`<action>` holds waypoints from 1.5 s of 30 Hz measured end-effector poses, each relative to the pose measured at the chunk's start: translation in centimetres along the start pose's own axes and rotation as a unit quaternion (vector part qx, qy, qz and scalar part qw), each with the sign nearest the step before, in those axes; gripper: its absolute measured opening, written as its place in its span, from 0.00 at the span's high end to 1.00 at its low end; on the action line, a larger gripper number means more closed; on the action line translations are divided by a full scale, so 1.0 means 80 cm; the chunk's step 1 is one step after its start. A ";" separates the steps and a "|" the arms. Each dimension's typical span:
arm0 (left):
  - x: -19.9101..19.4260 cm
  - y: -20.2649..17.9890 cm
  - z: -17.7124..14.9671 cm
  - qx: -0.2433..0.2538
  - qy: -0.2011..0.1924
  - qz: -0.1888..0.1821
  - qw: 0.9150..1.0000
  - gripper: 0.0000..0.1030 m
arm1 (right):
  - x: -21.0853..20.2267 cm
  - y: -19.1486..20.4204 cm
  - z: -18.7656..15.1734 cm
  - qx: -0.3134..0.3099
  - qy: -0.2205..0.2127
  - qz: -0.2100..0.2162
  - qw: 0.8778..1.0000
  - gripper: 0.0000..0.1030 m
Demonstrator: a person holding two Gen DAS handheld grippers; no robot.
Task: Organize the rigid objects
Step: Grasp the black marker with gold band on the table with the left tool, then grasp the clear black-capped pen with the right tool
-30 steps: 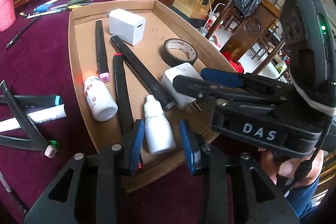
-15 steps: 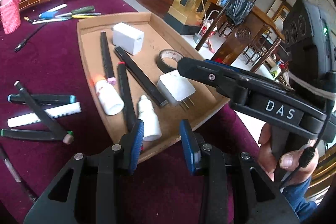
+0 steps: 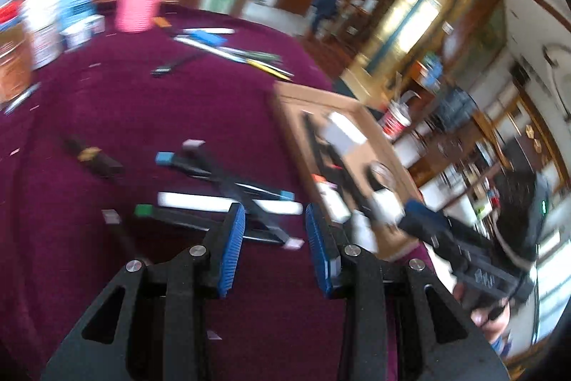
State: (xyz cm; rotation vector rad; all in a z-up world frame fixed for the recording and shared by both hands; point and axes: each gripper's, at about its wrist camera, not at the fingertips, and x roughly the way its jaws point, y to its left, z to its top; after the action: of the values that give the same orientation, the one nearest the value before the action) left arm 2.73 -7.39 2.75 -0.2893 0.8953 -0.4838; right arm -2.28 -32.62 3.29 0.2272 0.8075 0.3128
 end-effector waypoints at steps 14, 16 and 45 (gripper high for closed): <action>0.042 0.171 0.040 -0.198 0.036 0.083 0.976 0.68 | 0.076 0.090 -0.041 -0.085 0.071 0.068 0.992 0.49; 0.053 0.169 0.048 -0.196 0.039 0.092 0.976 0.68 | 0.074 0.088 -0.043 -0.087 0.071 0.069 0.991 0.49; 0.047 0.193 0.032 -0.063 0.035 0.153 0.986 0.83 | 0.165 0.192 -0.040 -0.156 0.171 0.056 0.971 0.52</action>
State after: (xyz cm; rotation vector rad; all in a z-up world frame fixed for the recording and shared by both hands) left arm 11.10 3.96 -4.98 -0.2461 1.0201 -0.1543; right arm 1.04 -13.31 -2.88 -0.0812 1.0735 0.5916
